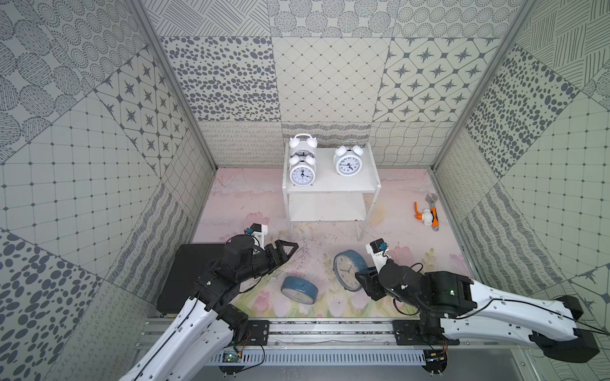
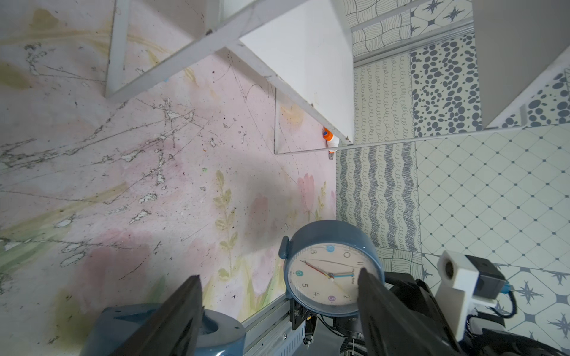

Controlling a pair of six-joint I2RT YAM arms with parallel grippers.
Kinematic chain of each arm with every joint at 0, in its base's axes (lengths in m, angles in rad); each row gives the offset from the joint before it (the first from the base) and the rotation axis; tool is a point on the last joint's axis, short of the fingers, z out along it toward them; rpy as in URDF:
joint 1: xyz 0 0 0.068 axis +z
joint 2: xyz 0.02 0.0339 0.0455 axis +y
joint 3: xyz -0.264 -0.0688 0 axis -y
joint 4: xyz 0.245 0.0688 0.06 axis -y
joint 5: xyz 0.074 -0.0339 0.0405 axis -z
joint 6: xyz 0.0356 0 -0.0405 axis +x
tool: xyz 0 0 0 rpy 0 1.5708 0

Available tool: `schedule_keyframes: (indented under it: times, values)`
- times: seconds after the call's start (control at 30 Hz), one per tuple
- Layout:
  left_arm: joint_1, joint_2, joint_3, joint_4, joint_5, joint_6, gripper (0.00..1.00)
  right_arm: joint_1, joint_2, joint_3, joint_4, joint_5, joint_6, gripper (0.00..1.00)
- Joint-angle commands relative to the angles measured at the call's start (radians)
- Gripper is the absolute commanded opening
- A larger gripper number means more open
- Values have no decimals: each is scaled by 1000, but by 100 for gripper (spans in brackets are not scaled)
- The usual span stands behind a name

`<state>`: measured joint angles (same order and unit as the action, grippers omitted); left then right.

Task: Place the alarm clocks on the shelf by style
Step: Pick up the alarm from the center of the board.

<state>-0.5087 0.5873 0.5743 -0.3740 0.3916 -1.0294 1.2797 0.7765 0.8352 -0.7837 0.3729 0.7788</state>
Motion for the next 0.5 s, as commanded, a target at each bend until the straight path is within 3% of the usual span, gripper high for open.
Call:
schedule_keyframes:
  times: [0.0, 0.13, 0.27, 0.47]
  values:
    - [6, 6, -20, 330, 223, -26, 83, -64, -26, 61, 149, -166, -68, 30]
    - [3, 43, -79, 650, 389, -165, 89, -211, -3, 92, 281, -481, -86, 30]
    - [0, 52, -69, 706, 441, -157, 94, -371, 45, 116, 412, -814, -33, 30]
    - [-4, 56, -75, 811, 481, -187, 92, -469, 140, 139, 549, -1049, 54, 31]
